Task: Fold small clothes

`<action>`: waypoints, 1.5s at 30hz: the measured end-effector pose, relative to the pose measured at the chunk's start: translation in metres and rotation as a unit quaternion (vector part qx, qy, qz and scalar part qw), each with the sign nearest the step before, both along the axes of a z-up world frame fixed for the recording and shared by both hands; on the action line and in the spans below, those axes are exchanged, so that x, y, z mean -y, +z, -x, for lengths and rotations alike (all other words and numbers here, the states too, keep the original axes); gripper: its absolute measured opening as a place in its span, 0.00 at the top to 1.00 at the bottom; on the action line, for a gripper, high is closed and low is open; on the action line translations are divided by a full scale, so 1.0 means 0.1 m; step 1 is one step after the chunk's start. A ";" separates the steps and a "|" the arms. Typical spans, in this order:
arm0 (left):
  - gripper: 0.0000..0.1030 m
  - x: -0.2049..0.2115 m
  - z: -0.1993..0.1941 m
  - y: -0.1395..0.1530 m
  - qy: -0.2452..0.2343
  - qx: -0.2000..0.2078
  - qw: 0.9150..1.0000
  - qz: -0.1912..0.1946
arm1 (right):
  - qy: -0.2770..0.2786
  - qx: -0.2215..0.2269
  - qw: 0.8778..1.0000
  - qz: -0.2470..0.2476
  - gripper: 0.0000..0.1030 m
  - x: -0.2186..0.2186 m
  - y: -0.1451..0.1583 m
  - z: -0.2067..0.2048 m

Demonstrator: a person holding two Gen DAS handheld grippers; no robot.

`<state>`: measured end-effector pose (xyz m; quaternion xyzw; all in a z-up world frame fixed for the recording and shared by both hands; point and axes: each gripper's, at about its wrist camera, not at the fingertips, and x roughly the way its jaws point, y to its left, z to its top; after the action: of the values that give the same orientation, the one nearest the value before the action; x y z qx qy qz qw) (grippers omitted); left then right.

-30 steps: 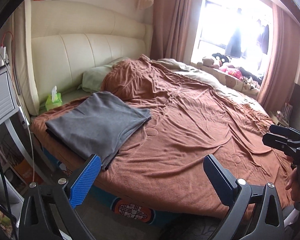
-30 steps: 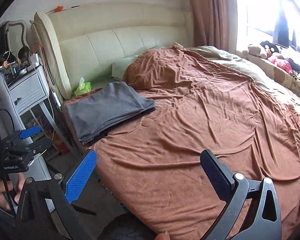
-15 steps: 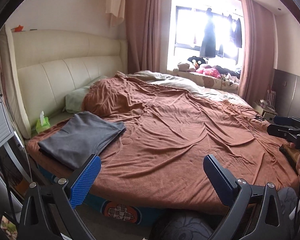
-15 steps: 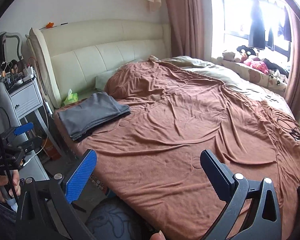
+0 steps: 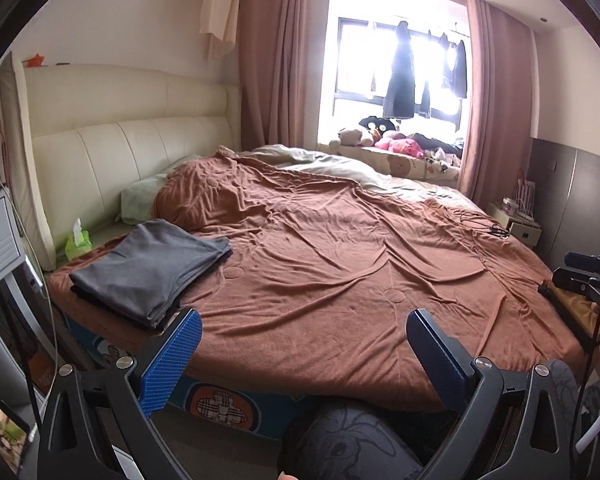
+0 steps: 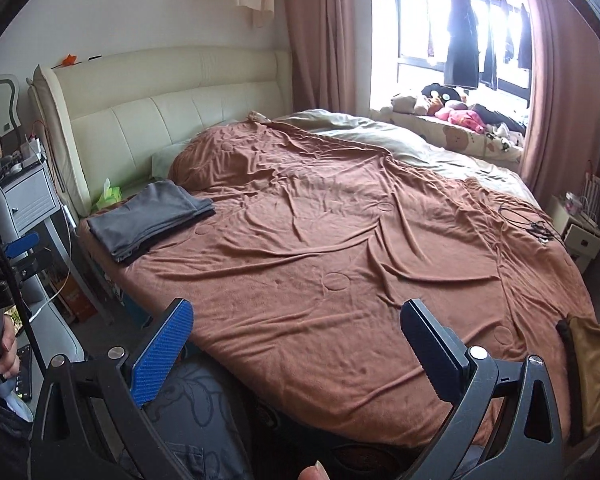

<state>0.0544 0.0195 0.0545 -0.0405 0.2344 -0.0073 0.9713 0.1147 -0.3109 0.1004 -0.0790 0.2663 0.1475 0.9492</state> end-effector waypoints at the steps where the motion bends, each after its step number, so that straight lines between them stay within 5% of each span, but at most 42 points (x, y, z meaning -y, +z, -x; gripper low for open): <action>1: 0.00 0.03 0.03 -0.01 0.000 0.000 1.000 -0.002 | 0.002 0.000 1.000 -0.004 0.00 0.01 -0.01 0.05; 17: 0.00 0.42 0.45 -0.20 0.006 0.052 0.997 -0.048 | -0.042 0.033 0.998 -0.035 0.00 0.28 -0.44 0.65; 45: 0.00 0.56 0.53 -0.34 -0.015 0.063 0.998 -0.018 | -0.091 0.048 0.993 -0.058 0.00 0.50 -0.71 0.85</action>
<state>0.0018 -0.0365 0.0201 -0.0187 0.1735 -0.0204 0.9844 0.0297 -0.3607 0.0297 -0.0066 0.2179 0.0721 0.9733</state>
